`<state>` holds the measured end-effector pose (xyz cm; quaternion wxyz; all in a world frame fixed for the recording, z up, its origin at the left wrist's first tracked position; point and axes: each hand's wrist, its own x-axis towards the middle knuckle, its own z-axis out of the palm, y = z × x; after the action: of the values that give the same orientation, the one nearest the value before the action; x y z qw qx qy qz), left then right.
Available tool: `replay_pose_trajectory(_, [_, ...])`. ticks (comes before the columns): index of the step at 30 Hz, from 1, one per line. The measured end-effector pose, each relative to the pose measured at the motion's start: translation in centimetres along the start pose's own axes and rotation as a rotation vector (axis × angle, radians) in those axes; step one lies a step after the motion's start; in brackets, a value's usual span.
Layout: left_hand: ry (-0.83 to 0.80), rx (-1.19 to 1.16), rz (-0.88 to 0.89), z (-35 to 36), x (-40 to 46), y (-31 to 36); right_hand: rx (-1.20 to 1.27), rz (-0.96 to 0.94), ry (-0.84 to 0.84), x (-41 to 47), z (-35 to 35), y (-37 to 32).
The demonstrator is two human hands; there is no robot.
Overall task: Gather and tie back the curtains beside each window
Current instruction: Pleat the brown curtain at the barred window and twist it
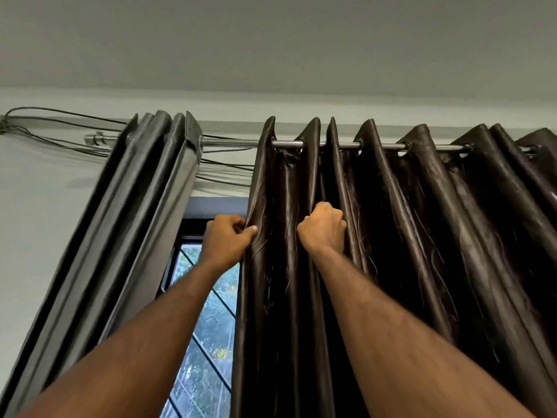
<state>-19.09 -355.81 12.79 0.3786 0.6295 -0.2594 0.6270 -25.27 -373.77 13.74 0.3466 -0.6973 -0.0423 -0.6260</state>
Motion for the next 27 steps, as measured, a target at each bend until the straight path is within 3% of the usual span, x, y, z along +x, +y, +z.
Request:
replay_pose_trajectory(4, [0.046,-0.011,0.001,-0.4,0.6,-0.4,0.083,-0.016,-0.079,-0.6,2.6,-2.8])
replay_pose_trajectory(8, [-0.037,-0.123,0.055,-0.7,0.8,-0.1,0.139,-0.16,-0.22,0.4,4.7,-6.2])
replay_pose_trajectory(15, [-0.01,-0.206,0.08,1.9,0.3,1.4,0.055,-0.171,-0.264,1.8,3.8,-4.2])
replay_pose_trajectory(19, [-0.066,-0.114,0.083,3.3,-1.1,2.1,0.145,-0.195,-0.351,1.7,2.2,-2.6])
replay_pose_trajectory(20, [-0.054,-0.089,0.08,3.6,-1.3,2.0,0.146,-0.209,-0.29,1.6,1.8,-1.9])
replay_pose_trajectory(24, [0.014,-0.054,0.082,4.6,-1.6,1.2,-0.259,-0.337,0.332,2.2,-1.0,2.2])
replay_pose_trajectory(27, [0.02,-0.047,0.07,4.8,-1.9,0.5,-0.366,-0.167,0.36,3.7,-2.9,5.6])
